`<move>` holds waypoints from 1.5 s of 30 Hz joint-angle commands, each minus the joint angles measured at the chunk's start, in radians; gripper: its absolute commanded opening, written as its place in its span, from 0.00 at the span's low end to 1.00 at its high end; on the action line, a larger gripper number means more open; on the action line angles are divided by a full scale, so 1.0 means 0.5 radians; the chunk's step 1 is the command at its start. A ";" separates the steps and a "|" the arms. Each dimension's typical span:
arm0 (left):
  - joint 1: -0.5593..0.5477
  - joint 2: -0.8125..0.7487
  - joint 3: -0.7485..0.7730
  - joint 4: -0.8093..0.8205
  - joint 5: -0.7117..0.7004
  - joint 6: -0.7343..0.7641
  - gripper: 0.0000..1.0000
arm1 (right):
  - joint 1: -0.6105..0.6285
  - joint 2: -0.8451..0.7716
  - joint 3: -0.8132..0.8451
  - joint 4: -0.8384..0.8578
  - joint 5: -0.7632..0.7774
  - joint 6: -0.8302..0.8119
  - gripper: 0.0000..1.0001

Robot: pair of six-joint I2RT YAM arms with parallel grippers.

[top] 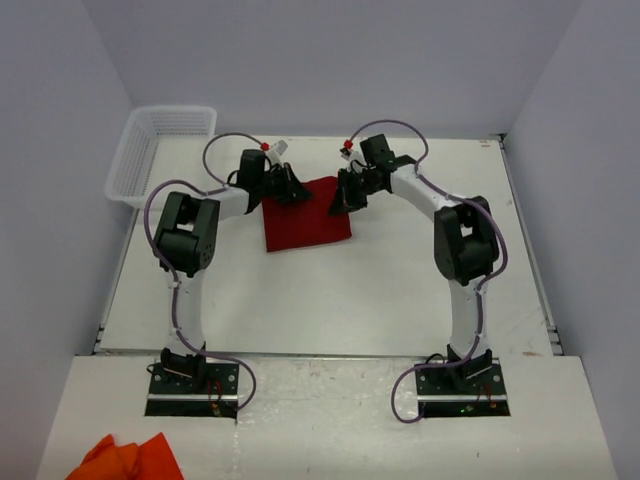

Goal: Fold and stack the t-shirts
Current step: Fold the long partially folded tshirt into a neat square

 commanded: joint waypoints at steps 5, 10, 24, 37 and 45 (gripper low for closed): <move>0.005 -0.395 0.024 0.001 -0.011 0.115 0.14 | 0.025 -0.403 -0.011 -0.172 0.391 -0.219 0.39; -0.001 -0.441 0.085 -0.072 0.017 0.093 0.33 | 0.022 -0.244 0.124 -0.368 0.739 -0.219 0.68; -0.151 -0.294 -0.053 -0.112 -0.094 0.179 0.18 | -0.067 0.072 0.413 -0.365 0.684 -0.292 0.74; -0.151 -0.165 -0.034 -0.192 -0.204 0.195 0.16 | -0.205 0.278 0.566 -0.350 0.334 -0.295 0.74; -0.182 -0.064 -0.083 -0.195 -0.260 0.121 0.14 | -0.208 0.189 0.428 -0.246 0.264 -0.262 0.75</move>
